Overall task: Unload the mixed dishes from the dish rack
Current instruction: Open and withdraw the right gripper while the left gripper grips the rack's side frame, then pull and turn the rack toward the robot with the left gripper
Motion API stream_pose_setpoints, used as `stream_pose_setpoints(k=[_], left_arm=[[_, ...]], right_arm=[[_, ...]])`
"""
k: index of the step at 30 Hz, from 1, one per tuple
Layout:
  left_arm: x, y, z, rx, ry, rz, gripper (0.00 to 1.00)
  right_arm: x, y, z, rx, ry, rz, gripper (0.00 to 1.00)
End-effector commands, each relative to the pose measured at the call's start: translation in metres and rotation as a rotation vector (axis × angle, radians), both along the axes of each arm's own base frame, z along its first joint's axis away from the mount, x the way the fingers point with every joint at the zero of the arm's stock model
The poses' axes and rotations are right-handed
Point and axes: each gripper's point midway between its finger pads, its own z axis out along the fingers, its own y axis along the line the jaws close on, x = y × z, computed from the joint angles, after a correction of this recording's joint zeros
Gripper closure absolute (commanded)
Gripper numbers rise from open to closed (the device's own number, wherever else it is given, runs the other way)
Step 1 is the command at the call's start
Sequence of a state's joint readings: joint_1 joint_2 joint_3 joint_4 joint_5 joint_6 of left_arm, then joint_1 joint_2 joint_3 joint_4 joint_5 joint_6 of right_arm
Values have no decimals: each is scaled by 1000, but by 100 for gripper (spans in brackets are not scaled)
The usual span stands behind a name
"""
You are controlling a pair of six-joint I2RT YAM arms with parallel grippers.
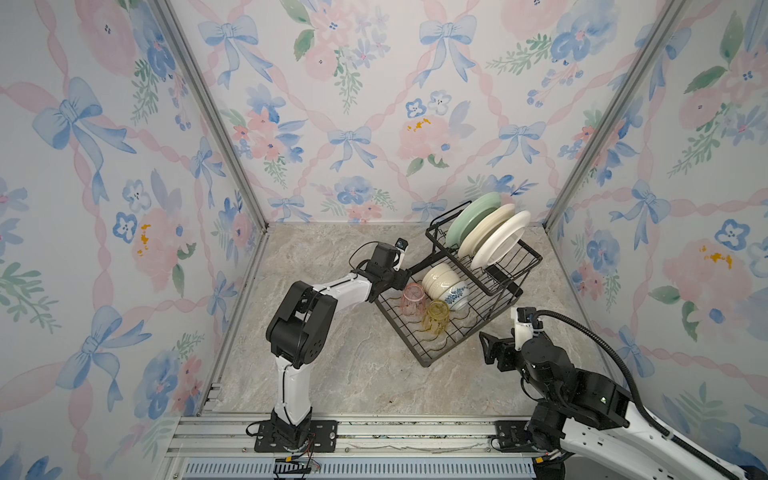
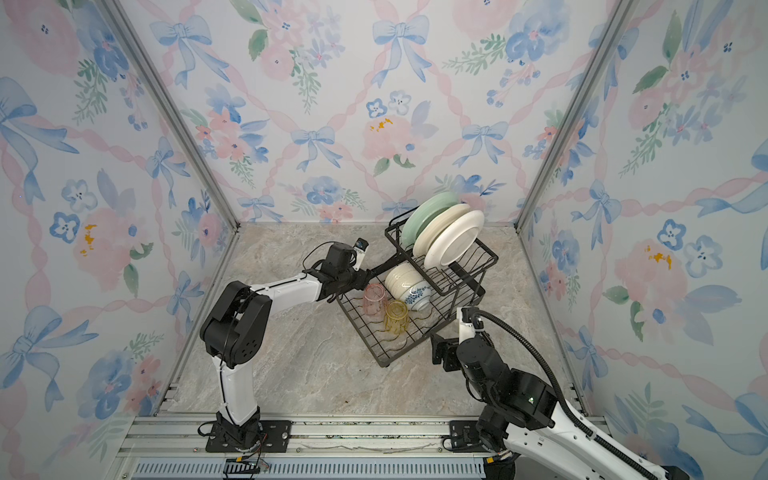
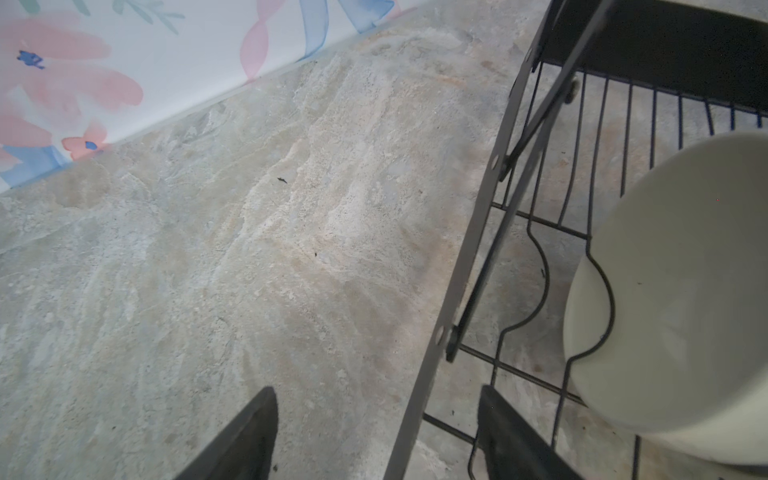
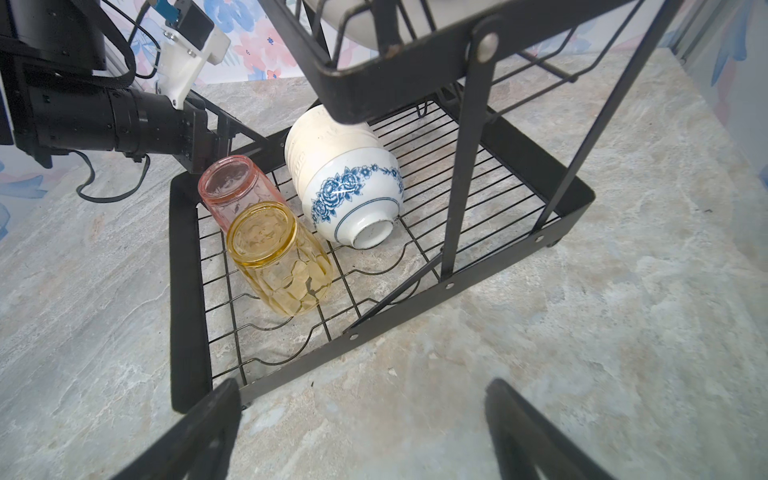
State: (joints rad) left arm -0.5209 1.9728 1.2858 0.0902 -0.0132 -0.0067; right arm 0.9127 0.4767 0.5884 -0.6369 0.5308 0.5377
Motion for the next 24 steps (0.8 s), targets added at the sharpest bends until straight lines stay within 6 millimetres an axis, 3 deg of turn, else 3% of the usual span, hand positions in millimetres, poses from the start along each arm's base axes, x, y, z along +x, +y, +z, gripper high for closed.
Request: stream_pose_setpoints(k=[1,15,24], left_arm=[[4,-2,-9,8,18,-5,25],[8,-4,-22,9,38,11,46],[4,2,-34,18,66,40,64]], right_arm=[[-1,-6,0,-24,4,-10,7],[1,-12,-1,-24,8,-38,5],[0,-18,1,-29,8,-62,5]])
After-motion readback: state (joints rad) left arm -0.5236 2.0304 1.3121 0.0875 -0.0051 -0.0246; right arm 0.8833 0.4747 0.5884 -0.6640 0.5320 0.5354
